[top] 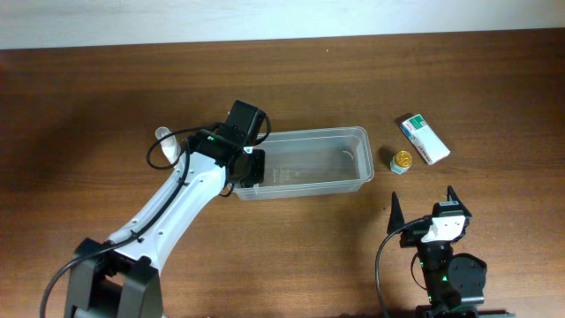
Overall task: Pack container
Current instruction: 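Lower and release the brown bottle into the container, then move left gripper over the white spray bottle and grasp it, then lift the white spray bottle and carry it over the container, then lower the spray bottle into the container beside the orange tube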
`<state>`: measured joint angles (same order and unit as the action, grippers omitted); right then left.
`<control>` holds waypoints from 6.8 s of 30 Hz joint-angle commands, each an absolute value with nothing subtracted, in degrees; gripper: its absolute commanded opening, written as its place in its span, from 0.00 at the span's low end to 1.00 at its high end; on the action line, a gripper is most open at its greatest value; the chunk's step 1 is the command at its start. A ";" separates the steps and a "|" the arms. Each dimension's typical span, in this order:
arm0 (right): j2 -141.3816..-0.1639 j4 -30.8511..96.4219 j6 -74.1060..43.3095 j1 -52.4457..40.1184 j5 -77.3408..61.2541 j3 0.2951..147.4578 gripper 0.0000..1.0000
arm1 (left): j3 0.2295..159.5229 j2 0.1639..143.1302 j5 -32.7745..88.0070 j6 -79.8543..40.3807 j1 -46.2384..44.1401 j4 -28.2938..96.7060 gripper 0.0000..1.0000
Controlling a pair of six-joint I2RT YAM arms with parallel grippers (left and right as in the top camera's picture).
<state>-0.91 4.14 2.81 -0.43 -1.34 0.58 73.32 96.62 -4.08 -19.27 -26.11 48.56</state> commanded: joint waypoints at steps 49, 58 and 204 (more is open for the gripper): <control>-0.54 4.49 2.76 -0.32 -1.04 0.32 0.98 | 77.65 72.95 -3.20 -10.55 -4.08 50.13 0.77; -0.54 4.49 2.76 -0.32 -1.04 0.32 0.98 | 77.62 82.63 -1.17 -8.80 0.54 46.92 0.81; -0.54 4.49 2.76 -0.32 -1.04 0.32 0.98 | 78.61 96.09 -23.20 -29.69 -39.83 42.13 0.22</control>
<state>-0.91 4.14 2.83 -0.43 -1.34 0.58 78.78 95.18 -22.13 -29.45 -40.05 43.16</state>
